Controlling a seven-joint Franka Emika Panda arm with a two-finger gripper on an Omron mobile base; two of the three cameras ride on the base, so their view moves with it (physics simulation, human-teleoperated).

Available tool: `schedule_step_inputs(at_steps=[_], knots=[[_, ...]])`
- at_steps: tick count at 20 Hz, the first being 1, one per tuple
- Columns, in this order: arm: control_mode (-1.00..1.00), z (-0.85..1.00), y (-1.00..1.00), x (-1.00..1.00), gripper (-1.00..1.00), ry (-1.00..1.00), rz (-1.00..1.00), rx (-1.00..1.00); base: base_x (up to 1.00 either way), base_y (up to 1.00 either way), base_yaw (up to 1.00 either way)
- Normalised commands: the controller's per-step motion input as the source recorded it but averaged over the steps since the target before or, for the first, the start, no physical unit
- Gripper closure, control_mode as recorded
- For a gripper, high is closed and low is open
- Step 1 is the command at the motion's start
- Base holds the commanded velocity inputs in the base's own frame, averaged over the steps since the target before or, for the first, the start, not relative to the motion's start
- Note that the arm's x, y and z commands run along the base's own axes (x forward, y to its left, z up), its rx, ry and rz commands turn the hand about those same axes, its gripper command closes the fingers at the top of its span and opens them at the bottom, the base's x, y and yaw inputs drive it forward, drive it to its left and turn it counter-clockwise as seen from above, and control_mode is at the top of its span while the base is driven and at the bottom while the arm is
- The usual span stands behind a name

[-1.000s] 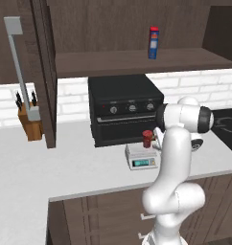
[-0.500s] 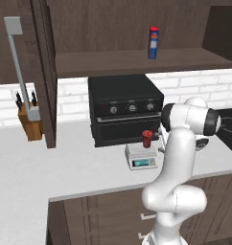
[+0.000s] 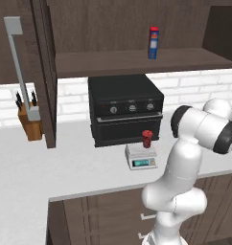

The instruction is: Pick the yogurt and place it on the digital scale for weighing, and close the cabinet.

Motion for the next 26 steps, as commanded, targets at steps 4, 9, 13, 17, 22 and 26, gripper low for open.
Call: schedule_step_inputs(at_steps=[4, 9, 13, 17, 22, 26], knots=[[-1.00, 0.83, -0.40, -0.67, -1.00, -0.36, -0.35, 0.00, 0.00, 0.00, 0.00], [-1.00, 0.74, -0.11, -0.74, -1.00, -0.48, -0.33, 0.04, 0.00, 0.00, 0.00], [-1.00, 0.65, -0.18, -0.89, -1.00, -0.38, -0.30, 0.17, 0.00, 0.00, 0.00], [-1.00, 0.43, -0.41, -0.63, -1.00, -0.29, -0.37, 0.16, 0.00, 0.00, 0.00], [-1.00, 0.41, -0.65, -0.36, -1.00, -0.08, -0.43, 0.24, 0.00, 0.00, 0.00], [-1.00, 0.28, -0.88, -0.20, -1.00, 0.01, -0.29, 0.22, 0.00, 0.00, 0.00]])
